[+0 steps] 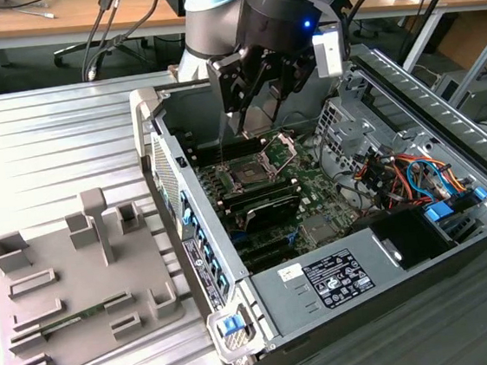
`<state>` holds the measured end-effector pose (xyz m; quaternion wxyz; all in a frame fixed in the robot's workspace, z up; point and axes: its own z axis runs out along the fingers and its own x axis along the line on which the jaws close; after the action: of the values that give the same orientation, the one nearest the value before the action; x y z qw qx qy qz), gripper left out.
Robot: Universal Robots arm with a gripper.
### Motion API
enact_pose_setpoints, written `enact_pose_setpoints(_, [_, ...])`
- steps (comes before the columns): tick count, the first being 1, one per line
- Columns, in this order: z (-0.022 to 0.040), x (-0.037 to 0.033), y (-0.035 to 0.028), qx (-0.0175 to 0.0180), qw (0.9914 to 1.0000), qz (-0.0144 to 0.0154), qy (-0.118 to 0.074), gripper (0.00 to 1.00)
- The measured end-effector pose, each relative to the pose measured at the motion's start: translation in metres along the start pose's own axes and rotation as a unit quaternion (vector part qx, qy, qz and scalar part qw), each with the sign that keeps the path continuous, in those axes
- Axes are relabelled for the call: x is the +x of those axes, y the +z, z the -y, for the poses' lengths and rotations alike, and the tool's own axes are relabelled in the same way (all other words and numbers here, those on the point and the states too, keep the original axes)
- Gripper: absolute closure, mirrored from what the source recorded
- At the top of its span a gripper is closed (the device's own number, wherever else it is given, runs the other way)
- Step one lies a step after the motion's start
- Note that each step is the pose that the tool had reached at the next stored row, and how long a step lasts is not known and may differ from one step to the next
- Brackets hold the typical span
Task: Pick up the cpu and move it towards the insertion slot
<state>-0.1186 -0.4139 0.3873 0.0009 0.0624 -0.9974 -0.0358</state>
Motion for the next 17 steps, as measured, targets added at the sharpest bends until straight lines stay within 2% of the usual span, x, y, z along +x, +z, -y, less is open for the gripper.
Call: enact_pose_setpoints(17, [0.0004, -0.0091, 0.0007, 0.0000, 1.00000, 0.0000, 0.000, 0.45])
